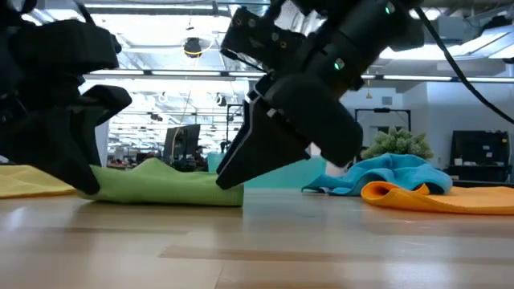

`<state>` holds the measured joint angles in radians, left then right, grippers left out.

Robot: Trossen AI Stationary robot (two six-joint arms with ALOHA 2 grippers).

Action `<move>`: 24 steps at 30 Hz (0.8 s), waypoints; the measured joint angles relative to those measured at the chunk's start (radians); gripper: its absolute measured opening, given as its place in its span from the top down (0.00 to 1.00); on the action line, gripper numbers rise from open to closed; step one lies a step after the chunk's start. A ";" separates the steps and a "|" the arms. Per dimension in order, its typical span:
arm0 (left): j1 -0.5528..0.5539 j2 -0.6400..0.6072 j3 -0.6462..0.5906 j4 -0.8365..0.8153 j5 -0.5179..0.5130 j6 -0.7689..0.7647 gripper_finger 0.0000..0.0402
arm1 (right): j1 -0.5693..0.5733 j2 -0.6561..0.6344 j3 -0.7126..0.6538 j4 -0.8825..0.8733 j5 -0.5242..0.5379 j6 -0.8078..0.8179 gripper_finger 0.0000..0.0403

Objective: Roll microfiber towels into tight, uniform cylinder then place into a basket
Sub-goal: Roll the green microfiber cloth

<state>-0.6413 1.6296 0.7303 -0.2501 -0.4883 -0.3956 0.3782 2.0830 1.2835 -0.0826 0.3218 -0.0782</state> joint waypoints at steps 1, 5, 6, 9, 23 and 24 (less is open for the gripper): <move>0.005 -0.011 0.000 -0.003 0.013 -0.009 0.98 | 0.000 0.000 0.015 -0.030 0.000 0.006 0.58; 0.035 -0.041 0.000 -0.003 0.067 -0.049 0.99 | 0.000 -0.001 0.073 -0.109 -0.002 0.024 0.61; 0.043 -0.043 0.001 -0.003 0.092 -0.064 0.99 | 0.000 -0.001 0.085 -0.125 -0.002 0.020 0.62; 0.063 -0.046 0.001 -0.003 0.151 -0.126 0.98 | 0.000 -0.001 0.115 -0.167 -0.002 0.017 0.65; 0.079 -0.047 0.002 -0.022 0.196 -0.438 0.98 | -0.007 -0.002 0.133 -0.202 -0.016 -0.036 0.75; 0.082 -0.047 0.002 -0.022 0.196 -0.455 0.98 | -0.012 -0.002 0.133 -0.202 -0.029 -0.036 0.75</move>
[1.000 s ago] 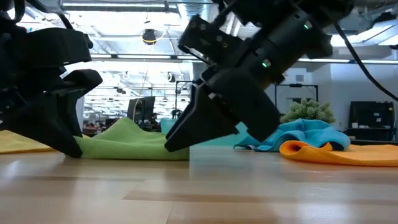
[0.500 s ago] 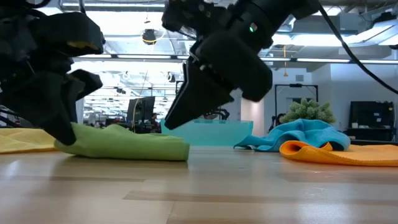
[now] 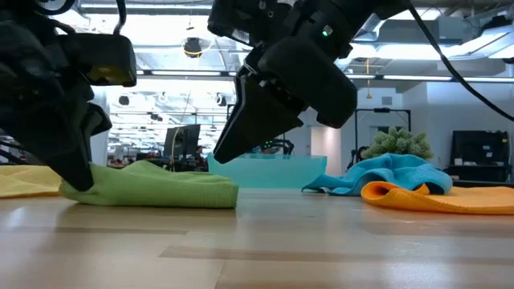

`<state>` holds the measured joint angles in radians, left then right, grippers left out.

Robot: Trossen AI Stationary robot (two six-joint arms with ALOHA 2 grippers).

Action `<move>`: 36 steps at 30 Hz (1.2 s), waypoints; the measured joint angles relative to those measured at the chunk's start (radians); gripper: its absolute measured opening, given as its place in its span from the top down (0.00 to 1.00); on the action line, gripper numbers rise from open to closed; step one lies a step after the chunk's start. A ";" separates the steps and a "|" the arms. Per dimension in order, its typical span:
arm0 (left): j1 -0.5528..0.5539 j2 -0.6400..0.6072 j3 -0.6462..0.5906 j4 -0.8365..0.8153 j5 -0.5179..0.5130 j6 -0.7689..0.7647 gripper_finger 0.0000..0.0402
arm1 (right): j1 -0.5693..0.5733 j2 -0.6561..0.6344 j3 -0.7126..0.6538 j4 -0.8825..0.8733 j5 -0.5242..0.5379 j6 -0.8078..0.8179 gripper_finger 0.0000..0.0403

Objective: Roll microfiber towels into tight, uniform cylinder then place into a basket
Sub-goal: Roll the green microfiber cloth

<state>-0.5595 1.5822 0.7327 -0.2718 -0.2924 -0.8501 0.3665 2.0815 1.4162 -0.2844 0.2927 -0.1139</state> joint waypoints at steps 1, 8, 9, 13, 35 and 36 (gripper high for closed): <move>0.002 0.000 0.000 0.000 0.000 -0.014 0.98 | -0.004 0.000 0.000 0.000 -0.027 -0.001 0.74; 0.030 0.000 0.000 0.000 0.031 -0.082 0.98 | 0.019 0.014 0.002 0.020 -0.163 -0.109 0.74; 0.033 0.000 0.000 0.000 0.032 -0.088 0.98 | 0.025 0.019 0.001 0.023 -0.165 -0.125 0.74; 0.039 0.000 0.000 -0.002 0.035 -0.097 0.98 | 0.041 0.018 0.002 0.040 -0.160 -0.148 0.74; 0.031 -0.001 0.001 0.009 0.046 -0.056 0.98 | 0.041 0.105 0.004 0.095 -0.051 -0.206 0.43; 0.031 0.000 0.001 0.009 0.047 -0.055 0.98 | 0.041 0.102 0.003 0.095 -0.045 -0.201 0.43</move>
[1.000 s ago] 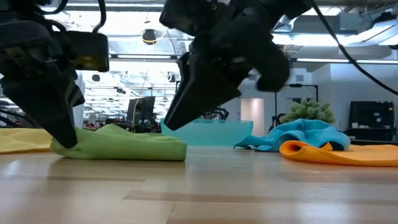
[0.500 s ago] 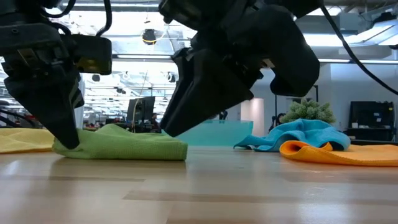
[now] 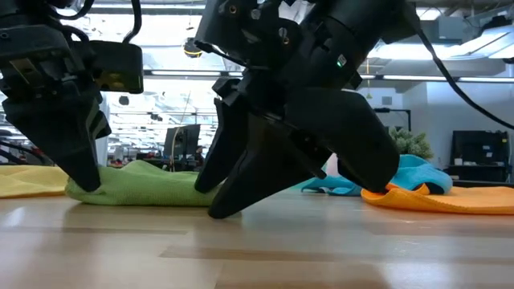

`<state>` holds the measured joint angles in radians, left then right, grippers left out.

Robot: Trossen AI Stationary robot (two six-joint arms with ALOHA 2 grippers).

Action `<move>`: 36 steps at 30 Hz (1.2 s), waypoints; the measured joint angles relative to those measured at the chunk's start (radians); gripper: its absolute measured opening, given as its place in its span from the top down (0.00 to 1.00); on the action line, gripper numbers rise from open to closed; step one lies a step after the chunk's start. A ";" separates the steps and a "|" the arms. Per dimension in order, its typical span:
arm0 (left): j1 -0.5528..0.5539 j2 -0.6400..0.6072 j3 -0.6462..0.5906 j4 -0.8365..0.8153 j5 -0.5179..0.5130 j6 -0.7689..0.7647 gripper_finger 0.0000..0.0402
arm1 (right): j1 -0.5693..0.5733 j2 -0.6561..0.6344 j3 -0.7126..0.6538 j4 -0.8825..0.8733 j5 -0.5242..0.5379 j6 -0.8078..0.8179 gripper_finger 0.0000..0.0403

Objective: Roll microfiber towels into tight, uniform cylinder then place into a basket
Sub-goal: Roll the green microfiber cloth

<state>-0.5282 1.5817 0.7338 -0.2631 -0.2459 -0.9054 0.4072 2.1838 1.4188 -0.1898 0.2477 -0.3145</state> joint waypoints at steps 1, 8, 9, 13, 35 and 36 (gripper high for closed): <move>0.000 0.000 0.000 0.000 0.000 0.000 0.98 | 0.000 0.000 0.000 0.000 0.010 0.002 0.44; 0.000 0.000 0.000 0.000 0.000 0.003 0.98 | -0.015 0.001 -0.001 0.004 0.052 0.053 0.47; 0.000 0.000 0.000 0.000 0.000 0.003 0.98 | -0.017 0.001 -0.001 0.004 0.054 0.053 0.47; 0.000 0.000 0.000 0.000 0.000 0.004 0.98 | -0.019 0.002 -0.002 0.002 0.078 0.079 0.48; -0.001 0.000 0.000 -0.009 0.032 0.028 0.98 | -0.058 -0.050 -0.004 -0.060 0.063 0.138 0.53; -0.001 0.000 0.000 -0.009 0.032 0.030 0.98 | -0.066 -0.050 -0.004 -0.059 0.050 0.140 0.53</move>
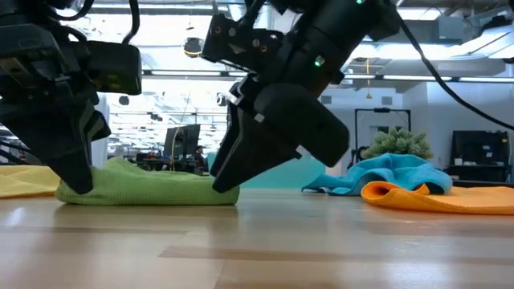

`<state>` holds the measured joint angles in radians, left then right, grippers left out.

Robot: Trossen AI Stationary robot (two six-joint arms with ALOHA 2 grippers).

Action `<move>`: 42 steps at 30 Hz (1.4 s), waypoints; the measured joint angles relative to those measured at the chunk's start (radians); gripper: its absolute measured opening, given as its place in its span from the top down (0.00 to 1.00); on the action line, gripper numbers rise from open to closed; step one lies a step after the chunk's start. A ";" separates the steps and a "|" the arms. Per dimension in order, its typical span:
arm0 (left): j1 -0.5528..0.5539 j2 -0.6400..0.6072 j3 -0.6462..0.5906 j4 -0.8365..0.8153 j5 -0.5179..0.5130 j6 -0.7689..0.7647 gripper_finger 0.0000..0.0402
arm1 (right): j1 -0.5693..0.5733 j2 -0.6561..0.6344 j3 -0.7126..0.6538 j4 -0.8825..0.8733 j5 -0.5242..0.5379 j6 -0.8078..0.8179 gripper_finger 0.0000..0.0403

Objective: Roll microfiber towels into tight, uniform cylinder then place into a basket
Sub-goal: Roll the green microfiber cloth

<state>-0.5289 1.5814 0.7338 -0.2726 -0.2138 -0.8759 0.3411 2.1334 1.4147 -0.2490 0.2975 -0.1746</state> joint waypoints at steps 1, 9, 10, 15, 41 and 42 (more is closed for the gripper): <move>0.000 0.000 0.000 0.000 0.000 0.000 0.98 | -0.009 0.000 0.000 0.003 -0.031 0.001 0.53; 0.000 0.000 0.000 0.001 -0.001 0.061 0.98 | -0.046 0.031 0.002 0.021 -0.101 0.020 0.56; 0.000 0.000 0.000 0.001 -0.002 0.063 0.98 | -0.048 0.038 0.003 0.029 -0.114 0.019 0.56; -0.003 0.000 0.000 0.000 -0.006 0.082 0.98 | -0.046 0.056 0.005 0.048 -0.114 0.050 0.59; -0.034 0.000 0.056 -0.097 0.011 -0.035 0.98 | 0.002 0.016 0.143 -0.178 -0.144 0.541 0.95; -0.026 0.000 0.056 -0.104 0.008 -0.041 0.98 | -0.010 0.016 0.143 -0.194 -0.142 0.557 0.95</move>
<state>-0.5550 1.5810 0.7902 -0.3761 -0.2058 -0.9169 0.3314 2.1494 1.5579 -0.4430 0.1556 0.3820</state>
